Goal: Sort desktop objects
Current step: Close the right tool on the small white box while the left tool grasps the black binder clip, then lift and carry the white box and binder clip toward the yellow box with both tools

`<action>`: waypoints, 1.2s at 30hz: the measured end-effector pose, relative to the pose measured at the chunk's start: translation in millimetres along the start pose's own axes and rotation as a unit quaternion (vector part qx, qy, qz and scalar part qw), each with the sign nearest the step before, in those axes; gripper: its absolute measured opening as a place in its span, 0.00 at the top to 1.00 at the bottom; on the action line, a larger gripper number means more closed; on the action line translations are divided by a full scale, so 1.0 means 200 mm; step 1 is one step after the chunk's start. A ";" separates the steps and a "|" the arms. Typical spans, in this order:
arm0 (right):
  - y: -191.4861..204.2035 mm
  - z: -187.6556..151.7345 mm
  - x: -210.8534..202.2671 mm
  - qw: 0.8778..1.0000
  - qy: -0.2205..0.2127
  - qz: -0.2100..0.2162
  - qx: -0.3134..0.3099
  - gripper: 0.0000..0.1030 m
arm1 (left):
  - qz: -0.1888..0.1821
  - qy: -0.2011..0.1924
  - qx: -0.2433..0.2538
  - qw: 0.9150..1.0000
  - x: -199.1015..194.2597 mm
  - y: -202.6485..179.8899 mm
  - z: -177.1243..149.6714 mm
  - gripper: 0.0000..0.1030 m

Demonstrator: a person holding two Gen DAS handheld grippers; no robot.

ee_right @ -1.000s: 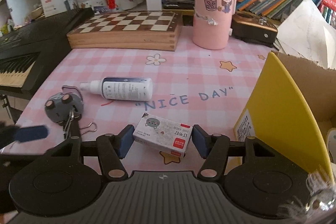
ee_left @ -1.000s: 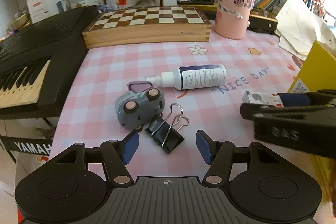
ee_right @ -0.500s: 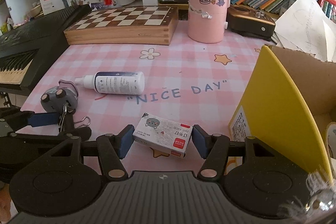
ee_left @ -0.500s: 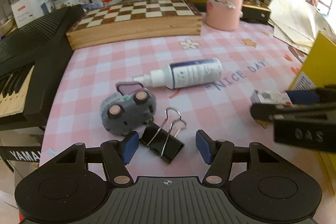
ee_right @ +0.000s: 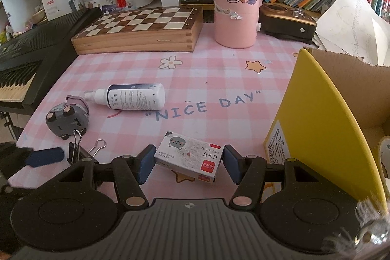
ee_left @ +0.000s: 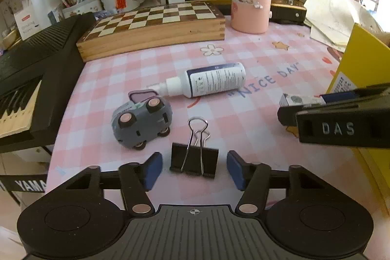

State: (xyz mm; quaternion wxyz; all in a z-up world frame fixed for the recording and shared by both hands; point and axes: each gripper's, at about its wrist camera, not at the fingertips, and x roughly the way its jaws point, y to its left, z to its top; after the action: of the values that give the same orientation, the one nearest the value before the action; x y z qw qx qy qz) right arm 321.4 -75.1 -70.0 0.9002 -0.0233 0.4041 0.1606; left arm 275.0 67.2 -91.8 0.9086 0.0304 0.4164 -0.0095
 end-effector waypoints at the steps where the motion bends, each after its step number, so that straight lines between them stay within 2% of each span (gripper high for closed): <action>1: 0.00 0.00 0.00 1.000 0.000 0.000 -0.001 0.44 | -0.005 0.000 -0.001 1.000 0.00 0.00 0.00 0.60; 9: 0.01 0.00 -0.02 1.000 -0.005 0.003 -0.003 0.44 | -0.013 -0.001 -0.011 1.000 -0.06 0.01 0.00 0.62; 17: 0.06 -0.03 -0.08 1.000 -0.011 0.012 -0.012 0.44 | 0.003 -0.026 -0.048 0.999 -0.24 0.05 -0.04 0.62; 25: 0.11 -0.07 -0.22 0.999 -0.017 0.036 -0.027 0.44 | 0.004 -0.060 -0.076 0.995 -0.44 0.09 -0.08 0.62; 36: 0.12 -0.16 -0.43 0.999 -0.006 0.031 -0.042 0.44 | 0.002 -0.083 -0.102 0.991 -0.68 0.16 -0.16 0.62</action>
State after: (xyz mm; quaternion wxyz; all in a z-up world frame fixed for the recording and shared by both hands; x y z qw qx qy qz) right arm 236.7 -80.2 -27.0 0.8956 -0.0477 0.3919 0.2051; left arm 163.5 100.4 -7.7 0.9384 -0.0627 0.3382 0.0322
